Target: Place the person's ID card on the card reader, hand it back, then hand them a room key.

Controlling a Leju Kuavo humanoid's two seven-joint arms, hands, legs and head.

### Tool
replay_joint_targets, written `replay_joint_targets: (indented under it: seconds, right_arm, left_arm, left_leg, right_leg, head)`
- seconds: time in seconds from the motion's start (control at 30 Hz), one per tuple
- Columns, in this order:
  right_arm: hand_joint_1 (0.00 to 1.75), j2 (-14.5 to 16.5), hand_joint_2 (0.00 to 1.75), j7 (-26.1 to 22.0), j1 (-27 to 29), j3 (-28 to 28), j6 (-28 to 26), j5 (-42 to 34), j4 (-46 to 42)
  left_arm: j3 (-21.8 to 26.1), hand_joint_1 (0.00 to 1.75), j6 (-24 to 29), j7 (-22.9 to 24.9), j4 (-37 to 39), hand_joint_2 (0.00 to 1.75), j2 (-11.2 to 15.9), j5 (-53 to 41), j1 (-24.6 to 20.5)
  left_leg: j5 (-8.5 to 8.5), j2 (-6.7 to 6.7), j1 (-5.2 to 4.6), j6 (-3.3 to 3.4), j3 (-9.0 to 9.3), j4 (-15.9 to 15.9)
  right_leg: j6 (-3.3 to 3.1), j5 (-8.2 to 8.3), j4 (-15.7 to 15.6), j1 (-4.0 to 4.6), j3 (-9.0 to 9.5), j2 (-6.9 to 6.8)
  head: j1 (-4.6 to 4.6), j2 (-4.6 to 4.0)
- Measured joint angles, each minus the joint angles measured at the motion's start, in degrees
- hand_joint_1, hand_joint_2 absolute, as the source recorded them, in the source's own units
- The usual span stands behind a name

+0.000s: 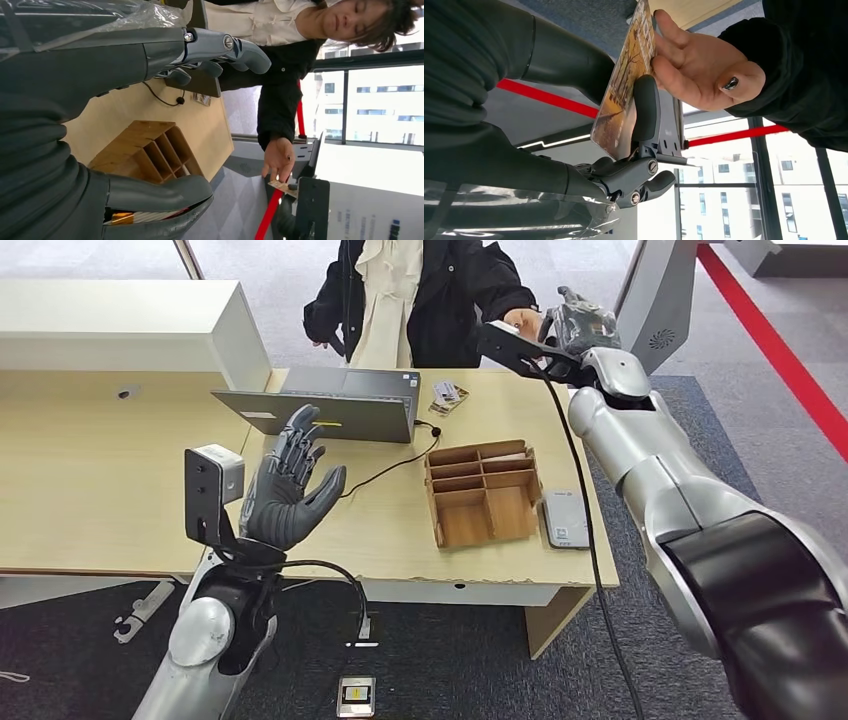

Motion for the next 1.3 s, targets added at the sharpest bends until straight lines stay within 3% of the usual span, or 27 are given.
replay_joint_targets:
  seconds: [0.1,0.13,0.6,0.77,0.93,1.07,1.3]
  right_arm:
    - [0.1,-0.1,1.75,-0.1,0.0,0.0,0.0,0.1,0.1]
    - [0.0,-0.2,1.75,-0.2,0.1,0.0,-0.1,0.1,0.1]
    - [0.0,-0.5,1.75,-1.8,0.2,-0.4,-3.4,-1.3,0.2]
    - [0.0,-1.0,1.75,-6.8,0.3,-2.6,-9.0,-7.2,0.0]
    - [0.0,-1.5,1.75,-15.2,2.2,-6.7,-14.6,-17.9,-2.2]
    - [0.0,-1.9,1.75,-17.4,7.4,-10.3,-16.0,-29.7,-8.2]
    - [0.0,-3.3,1.75,-8.7,25.3,-15.1,-16.7,-47.5,-30.1]
  left_arm:
    - [-0.1,0.0,0.0,0.0,0.1,1.75,0.0,0.3,-0.1]
    - [-0.2,0.0,0.0,0.0,0.2,1.75,0.0,0.3,-0.1]
    - [-0.3,0.0,1.7,0.6,0.3,1.75,0.0,0.3,-0.3]
    - [-0.2,0.0,3.1,1.3,-0.3,1.75,0.0,-0.9,0.7]
    - [-0.1,0.0,4.6,2.1,-1.9,1.75,0.0,-2.5,2.7]
    - [0.1,0.0,5.9,3.0,-3.6,1.75,0.4,-3.3,4.3]
    - [1.8,0.0,7.0,4.2,-6.6,1.75,2.9,-3.1,6.9]
  left_leg:
    - [0.0,0.0,0.0,0.0,0.0,0.0]
    - [0.0,-0.01,0.0,0.0,0.0,0.0]
    - [0.0,0.0,0.0,0.0,0.0,0.0]
    - [0.0,0.0,0.0,0.0,-0.01,0.0]
    - [0.0,-0.01,0.0,0.0,-0.02,0.0]
    - [0.0,-0.03,0.03,0.0,-0.01,0.0]
    - [0.0,-0.07,0.07,0.0,-0.01,0.0]
  right_leg:
    - [0.0,0.0,0.0,0.0,0.0,0.0]
    - [0.0,0.0,0.0,0.0,0.0,0.0]
    - [0.01,0.01,0.0,0.0,0.0,0.01]
    - [0.01,0.01,0.0,0.0,0.01,0.01]
    - [0.01,0.01,0.0,0.0,0.01,0.0]
    - [0.01,0.01,0.0,0.0,0.05,0.0]
    - [0.01,0.0,0.0,0.01,0.07,-0.02]
  head:
    - [0.01,0.0]
    - [0.0,0.0]
    - [-0.01,0.0]
    - [0.01,0.0]
    - [0.01,0.0]
    - [0.0,0.0]
    - [-0.01,0.0]
